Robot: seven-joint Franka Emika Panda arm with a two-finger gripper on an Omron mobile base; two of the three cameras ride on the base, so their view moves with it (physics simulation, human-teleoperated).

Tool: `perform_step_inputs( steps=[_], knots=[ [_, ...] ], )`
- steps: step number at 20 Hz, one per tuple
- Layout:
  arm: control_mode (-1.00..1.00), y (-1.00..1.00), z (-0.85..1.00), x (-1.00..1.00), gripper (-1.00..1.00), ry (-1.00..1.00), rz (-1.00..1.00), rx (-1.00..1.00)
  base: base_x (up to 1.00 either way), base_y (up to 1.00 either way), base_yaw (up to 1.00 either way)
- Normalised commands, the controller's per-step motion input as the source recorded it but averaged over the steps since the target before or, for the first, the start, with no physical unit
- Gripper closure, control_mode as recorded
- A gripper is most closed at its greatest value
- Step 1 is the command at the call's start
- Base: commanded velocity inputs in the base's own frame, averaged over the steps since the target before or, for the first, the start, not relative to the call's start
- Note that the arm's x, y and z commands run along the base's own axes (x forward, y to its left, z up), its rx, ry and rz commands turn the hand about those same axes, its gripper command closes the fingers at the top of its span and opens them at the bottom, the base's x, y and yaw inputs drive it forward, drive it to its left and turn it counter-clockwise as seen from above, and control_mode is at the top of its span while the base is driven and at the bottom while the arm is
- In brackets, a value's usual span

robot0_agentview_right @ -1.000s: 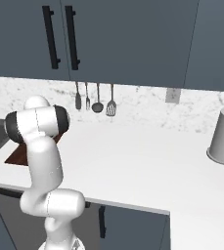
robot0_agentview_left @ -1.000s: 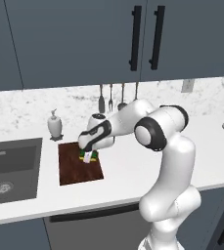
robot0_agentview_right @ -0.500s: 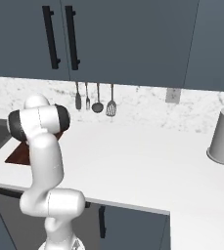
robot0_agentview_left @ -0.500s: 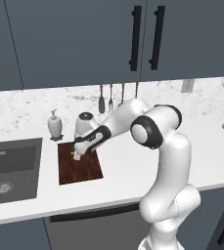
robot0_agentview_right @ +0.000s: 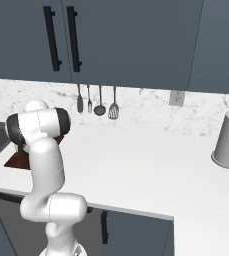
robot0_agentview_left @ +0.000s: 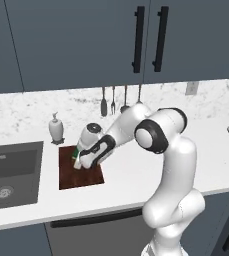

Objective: Pick up the sponge from the counter and clean the cutting board by briefly scrubbing or pressing down on the cutting board. Once finished, release the sponge.

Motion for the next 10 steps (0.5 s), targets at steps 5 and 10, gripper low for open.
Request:
perform_step_inputs(
  steps=[5, 10],
  knots=[
    [-1.00, 0.01, 0.37, -0.04, 1.00, 0.14, 0.00, 0.28, 0.00, 0.00, 0.00],
    [-1.00, -0.05, -0.67, 0.19, 1.00, 0.23, -0.06, 0.20, 0.00, 0.00, 0.00]
  ],
)
